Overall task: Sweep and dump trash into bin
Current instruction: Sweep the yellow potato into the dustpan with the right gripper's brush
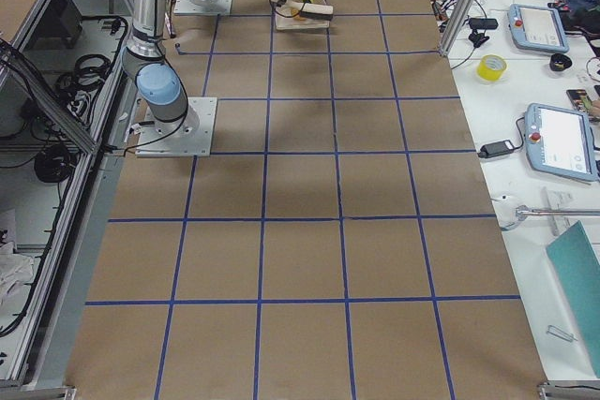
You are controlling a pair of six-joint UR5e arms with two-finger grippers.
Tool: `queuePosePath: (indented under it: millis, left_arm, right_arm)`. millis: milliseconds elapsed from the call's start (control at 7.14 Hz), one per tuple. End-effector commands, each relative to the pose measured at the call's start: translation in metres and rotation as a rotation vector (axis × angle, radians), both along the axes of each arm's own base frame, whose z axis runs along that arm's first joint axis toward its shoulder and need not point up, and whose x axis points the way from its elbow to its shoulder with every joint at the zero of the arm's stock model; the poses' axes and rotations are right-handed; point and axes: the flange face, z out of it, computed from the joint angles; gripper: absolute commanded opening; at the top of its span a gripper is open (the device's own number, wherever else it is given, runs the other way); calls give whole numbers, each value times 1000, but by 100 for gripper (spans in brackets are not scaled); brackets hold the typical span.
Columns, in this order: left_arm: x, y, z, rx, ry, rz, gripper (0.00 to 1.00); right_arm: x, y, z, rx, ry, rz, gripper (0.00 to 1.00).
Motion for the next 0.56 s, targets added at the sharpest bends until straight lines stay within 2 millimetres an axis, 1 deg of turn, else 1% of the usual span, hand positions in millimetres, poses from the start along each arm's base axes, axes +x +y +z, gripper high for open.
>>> queuePosePath:
  millis: [0, 140, 280, 420]
  left_arm:
    - [0, -1, 0, 0, 0, 0, 0]
    - [0, -1, 0, 0, 0, 0, 0]
    - [0, -2, 0, -1, 1, 0, 0]
    - [0, -2, 0, -1, 1, 0, 0]
  right_arm:
    - [-63, -30, 39, -59, 97, 63, 0]
    - [-124, -75, 49, -80, 94, 35, 0]
    - [-193, -112, 58, -101, 76, 37, 0]
    - [-269, -142, 56, -95, 105, 28, 0]
